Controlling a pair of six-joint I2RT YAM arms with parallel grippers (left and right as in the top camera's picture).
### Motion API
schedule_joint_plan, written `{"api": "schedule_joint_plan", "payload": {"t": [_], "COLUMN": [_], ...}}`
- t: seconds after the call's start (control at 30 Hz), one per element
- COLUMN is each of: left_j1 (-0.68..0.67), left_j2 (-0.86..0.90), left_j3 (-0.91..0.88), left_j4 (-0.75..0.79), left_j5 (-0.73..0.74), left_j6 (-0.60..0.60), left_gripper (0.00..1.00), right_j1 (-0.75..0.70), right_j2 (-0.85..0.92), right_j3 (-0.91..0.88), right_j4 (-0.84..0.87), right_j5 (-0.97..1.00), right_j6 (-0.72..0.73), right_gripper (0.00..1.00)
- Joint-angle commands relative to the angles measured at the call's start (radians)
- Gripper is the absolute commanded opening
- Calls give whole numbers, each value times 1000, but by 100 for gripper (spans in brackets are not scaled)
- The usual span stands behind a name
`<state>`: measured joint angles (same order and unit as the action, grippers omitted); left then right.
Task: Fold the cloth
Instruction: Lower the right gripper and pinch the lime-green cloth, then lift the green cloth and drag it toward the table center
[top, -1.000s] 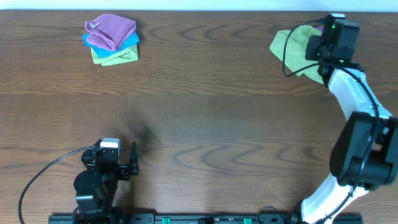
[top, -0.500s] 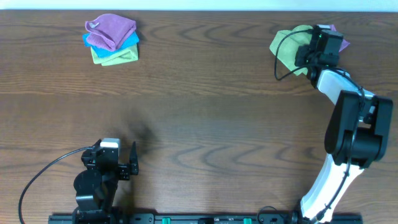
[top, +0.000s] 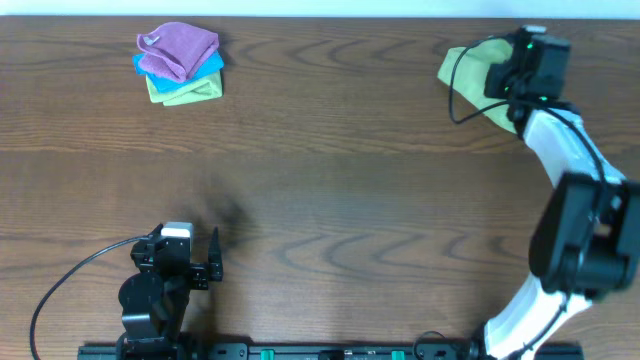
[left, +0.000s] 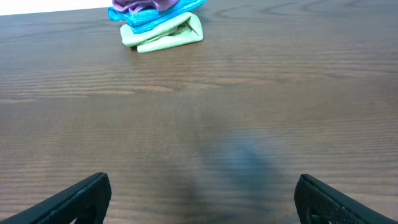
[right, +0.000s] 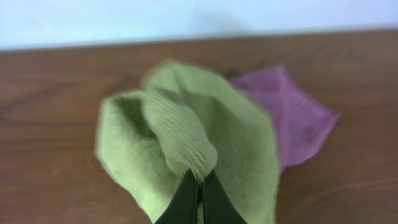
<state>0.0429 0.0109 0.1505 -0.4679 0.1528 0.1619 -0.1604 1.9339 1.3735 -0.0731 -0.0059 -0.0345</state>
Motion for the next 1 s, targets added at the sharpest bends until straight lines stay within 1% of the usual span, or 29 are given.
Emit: {"api": "schedule_joint_plan", "payload": {"t": [0.0, 0.17, 0.37, 0.67, 0.97], "left_j1": [-4, -4, -4, -4, -4], "left_j2": [-6, -6, -6, -6, -6], "left_j3": [-17, -17, -17, -17, -17], "left_j4": [-5, -5, -5, -5, -5], "left_j5": [-3, -3, -3, -3, -3], "left_j6": [15, 15, 15, 15, 15], "left_gripper": [95, 96, 95, 95, 95], "right_j1": [5, 6, 38, 140, 252], "right_j2": [-109, -233, -349, -403, -516], "right_j3": [16, 16, 16, 16, 16], "right_j4": [-66, -208, -350, -576, -838], "right_j5": [-3, -3, -13, -37, -137], "right_j6": [-51, -87, -87, -64, -64], "right_gripper": [1, 1, 1, 1, 1]}}
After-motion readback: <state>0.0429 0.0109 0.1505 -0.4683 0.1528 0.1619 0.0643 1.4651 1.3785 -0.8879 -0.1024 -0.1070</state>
